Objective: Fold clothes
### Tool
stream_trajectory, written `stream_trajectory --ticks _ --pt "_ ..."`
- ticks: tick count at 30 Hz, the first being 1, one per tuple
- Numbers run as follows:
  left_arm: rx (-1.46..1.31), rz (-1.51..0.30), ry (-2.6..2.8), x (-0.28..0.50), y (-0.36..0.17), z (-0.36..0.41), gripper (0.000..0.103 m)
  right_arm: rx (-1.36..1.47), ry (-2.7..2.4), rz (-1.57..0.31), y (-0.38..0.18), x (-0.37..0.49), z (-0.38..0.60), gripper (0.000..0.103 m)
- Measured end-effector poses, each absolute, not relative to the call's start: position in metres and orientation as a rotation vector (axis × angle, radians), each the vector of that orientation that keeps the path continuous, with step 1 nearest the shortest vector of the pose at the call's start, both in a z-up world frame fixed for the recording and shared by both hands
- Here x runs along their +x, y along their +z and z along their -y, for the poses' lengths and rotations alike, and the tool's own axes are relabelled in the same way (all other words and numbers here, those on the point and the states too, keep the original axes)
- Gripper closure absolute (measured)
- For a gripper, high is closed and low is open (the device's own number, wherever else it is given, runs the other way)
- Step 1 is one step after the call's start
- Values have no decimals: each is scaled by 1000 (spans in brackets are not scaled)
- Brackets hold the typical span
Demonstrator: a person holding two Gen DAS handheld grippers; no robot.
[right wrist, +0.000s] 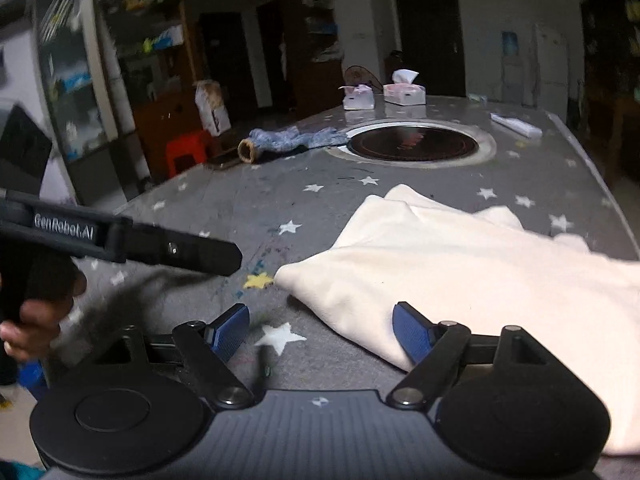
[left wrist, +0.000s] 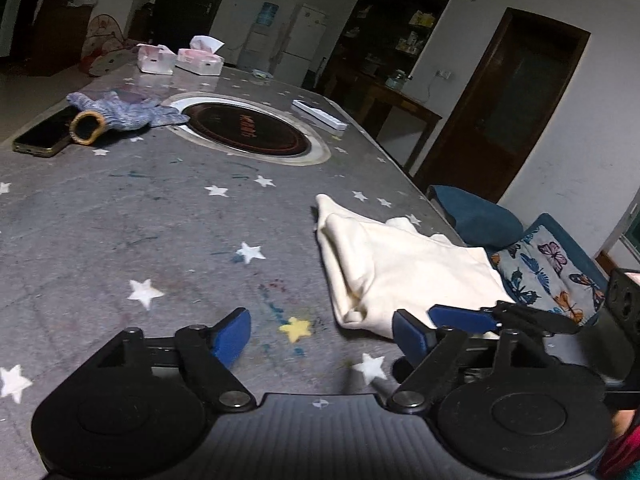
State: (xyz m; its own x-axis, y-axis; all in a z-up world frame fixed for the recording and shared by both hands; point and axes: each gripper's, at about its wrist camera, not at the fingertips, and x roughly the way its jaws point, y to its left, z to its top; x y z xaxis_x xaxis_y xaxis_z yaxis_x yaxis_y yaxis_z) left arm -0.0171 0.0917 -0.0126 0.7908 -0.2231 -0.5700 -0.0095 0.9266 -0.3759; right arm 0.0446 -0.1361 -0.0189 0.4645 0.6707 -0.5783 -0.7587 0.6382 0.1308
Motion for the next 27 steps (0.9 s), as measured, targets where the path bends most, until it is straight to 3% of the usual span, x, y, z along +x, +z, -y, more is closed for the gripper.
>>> stream_trajectory --ticks 11,27 --pt "-339 -647 -127 -20 -9 -76 0 -149 795 -613 -7 28 155 3" --pt "-268 -667 -114 -18 -2 -47 0 -149 582 -632 -10 18 191 0"
